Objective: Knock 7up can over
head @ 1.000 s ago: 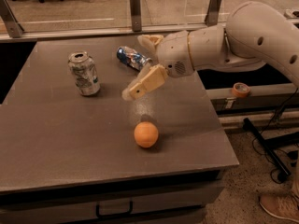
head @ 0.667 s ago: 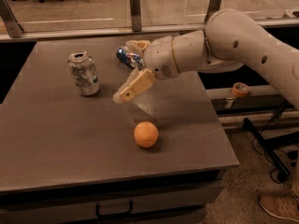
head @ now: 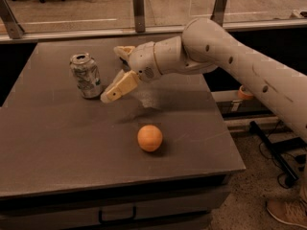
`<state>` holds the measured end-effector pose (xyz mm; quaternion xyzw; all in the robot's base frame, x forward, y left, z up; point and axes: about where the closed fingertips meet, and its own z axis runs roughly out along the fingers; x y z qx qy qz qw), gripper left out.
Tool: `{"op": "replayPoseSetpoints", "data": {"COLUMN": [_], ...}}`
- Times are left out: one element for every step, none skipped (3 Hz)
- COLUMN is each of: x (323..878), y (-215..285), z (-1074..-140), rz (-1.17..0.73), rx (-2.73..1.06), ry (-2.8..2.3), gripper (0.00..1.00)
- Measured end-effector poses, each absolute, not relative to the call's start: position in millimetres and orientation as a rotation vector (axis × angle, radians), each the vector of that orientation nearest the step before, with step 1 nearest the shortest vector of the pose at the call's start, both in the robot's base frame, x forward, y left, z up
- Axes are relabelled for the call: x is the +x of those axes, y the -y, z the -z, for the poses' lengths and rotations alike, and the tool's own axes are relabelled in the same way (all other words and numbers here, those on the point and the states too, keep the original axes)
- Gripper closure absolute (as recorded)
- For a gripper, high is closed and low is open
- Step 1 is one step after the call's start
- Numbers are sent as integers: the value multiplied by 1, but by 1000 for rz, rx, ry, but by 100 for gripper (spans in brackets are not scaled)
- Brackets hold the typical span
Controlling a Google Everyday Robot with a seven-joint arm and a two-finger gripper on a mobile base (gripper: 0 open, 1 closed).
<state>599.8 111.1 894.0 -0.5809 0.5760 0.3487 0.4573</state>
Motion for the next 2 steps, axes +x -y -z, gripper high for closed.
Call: {"op": "replayPoseSetpoints", "data": {"x": [609,611], "y": [-138,-169], "z": [-886,-882], "rz": [-911,-975], "rx": [-1439,-1473], "ry": [-1434,-1420], "gripper": [0,18]}}
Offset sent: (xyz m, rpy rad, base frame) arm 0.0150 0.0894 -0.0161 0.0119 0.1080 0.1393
